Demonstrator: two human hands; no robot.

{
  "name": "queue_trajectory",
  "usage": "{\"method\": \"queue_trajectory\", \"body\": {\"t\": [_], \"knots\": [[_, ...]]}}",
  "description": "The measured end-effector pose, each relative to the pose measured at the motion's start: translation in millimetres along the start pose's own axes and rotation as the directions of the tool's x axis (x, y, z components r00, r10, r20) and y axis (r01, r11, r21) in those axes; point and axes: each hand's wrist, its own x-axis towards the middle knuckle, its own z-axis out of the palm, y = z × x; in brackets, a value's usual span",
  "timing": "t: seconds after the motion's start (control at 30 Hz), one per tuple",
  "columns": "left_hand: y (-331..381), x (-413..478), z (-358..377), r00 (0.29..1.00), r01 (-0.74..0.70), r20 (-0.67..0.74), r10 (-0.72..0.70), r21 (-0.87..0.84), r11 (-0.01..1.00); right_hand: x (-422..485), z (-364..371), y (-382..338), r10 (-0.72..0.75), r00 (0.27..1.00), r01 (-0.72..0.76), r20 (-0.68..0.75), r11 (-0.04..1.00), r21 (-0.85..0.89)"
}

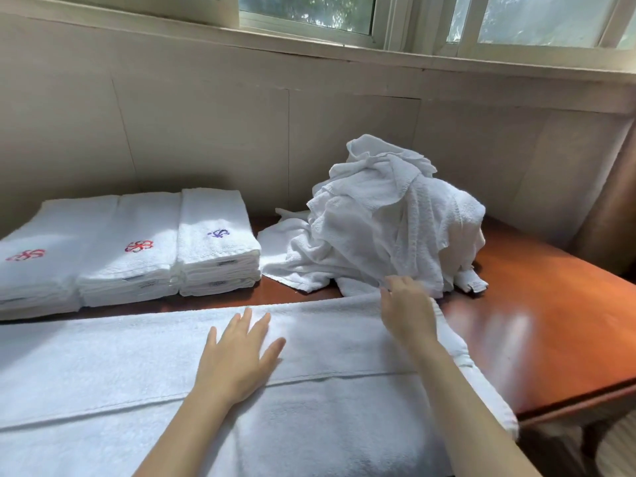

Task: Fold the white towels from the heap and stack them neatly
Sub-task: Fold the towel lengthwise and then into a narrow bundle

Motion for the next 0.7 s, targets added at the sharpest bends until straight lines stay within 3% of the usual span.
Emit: {"method": "queue_trajectory", "body": {"t": [0.07, 0.13, 0.27, 0.33, 0.4, 0.5, 0.57, 0.63, 0.7], "knots": [[-9, 0, -3, 0.998, 0.066, 0.018, -0.066, -0.010, 0.998, -7, 20, -30, -0.185, 0.948, 0.180, 0.258, 0.983, 0.040], [-24, -1, -7, 0.993, 0.110, 0.041, -0.110, 0.003, 0.994, -12, 37, -43, -0.151, 0.859, 0.209, 0.489, 0.976, -0.067], [-81, -16, -23, 0.956, 0.287, 0.055, -0.287, 0.000, 0.958, -7, 48, -49, 0.028, 0.859, 0.070, 0.511, 0.983, -0.172], [-118, -33, -33, 0.913, 0.407, 0.021, -0.407, -0.002, 0.913, -8, 50, -64, 0.101, 0.846, 0.018, 0.523, 0.976, -0.217], [-157, -58, -42, 0.845, 0.534, -0.048, -0.533, 0.016, 0.845, -15, 49, -92, 0.083, 0.835, 0.031, 0.545, 0.980, -0.197], [-203, -105, -52, 0.728, 0.681, -0.128, -0.673, 0.026, 0.732, -33, 44, -146, -0.159, 0.838, 0.238, 0.522, 0.967, -0.088], [-219, -135, -59, 0.692, 0.716, -0.166, -0.703, 0.028, 0.698, -52, 38, -183, -0.396, 0.764, 0.454, 0.509, 0.891, 0.011], [-227, -165, -63, 0.761, 0.640, -0.197, -0.618, 0.075, 0.764, -80, 33, -215, -0.609, 0.620, 0.624, 0.495, 0.765, 0.159], [-228, -197, -63, 0.895, 0.428, -0.165, -0.414, 0.061, 0.902, -109, 29, -236, -0.755, 0.463, 0.717, 0.465, 0.627, 0.305]]}}
